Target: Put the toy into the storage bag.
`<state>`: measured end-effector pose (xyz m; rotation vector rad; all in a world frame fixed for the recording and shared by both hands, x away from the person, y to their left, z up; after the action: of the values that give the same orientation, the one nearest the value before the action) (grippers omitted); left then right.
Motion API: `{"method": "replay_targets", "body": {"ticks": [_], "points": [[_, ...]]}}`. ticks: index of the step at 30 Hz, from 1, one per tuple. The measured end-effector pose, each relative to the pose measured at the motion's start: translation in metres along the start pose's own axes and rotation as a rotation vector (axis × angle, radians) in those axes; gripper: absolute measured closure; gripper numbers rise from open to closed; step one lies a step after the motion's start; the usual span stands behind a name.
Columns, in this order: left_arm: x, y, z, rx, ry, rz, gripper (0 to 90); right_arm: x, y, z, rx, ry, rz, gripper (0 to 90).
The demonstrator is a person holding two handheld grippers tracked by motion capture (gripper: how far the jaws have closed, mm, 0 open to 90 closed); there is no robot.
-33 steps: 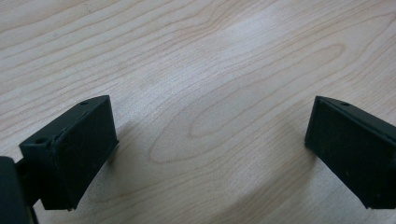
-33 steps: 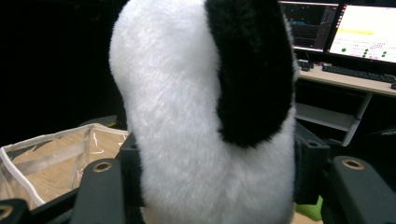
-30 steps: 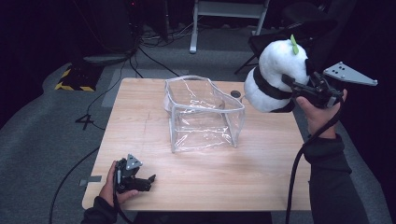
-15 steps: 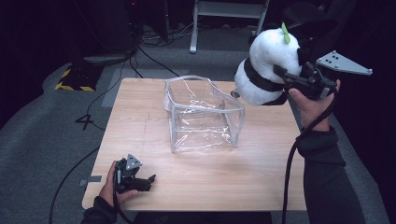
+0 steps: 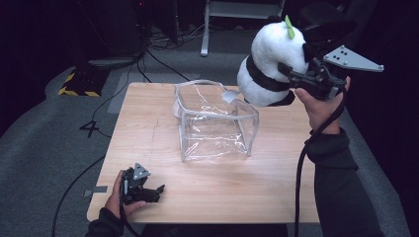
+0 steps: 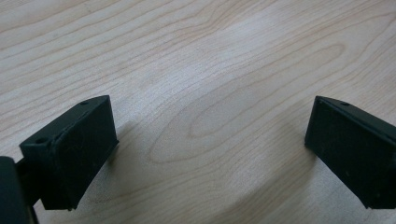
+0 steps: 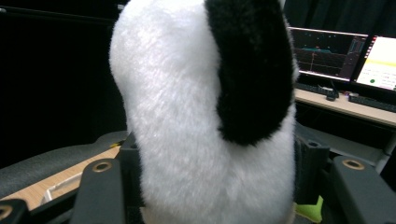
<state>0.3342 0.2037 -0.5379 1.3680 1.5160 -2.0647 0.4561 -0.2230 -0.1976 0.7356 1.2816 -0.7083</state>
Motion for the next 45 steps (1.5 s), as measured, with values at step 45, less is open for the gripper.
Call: {"method": "replay_targets", "body": {"ticks": [45], "points": [[0.0,0.0,0.0,0.0,0.002,0.0,2.3,0.015,0.06,-0.08,-0.149,-0.002,-0.043,39.0]]}}
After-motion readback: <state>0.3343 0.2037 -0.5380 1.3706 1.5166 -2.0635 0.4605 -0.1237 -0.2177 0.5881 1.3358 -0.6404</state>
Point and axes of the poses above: each handheld gripper's, and its own axes: y roughly forward along the jaws, x roughly out of its underside, z roughly to its right, the point moved 4 cm from there along y, roughly forward along the jaws, and after that the axes turned 10 degrees about z, right-handed, at the moved point
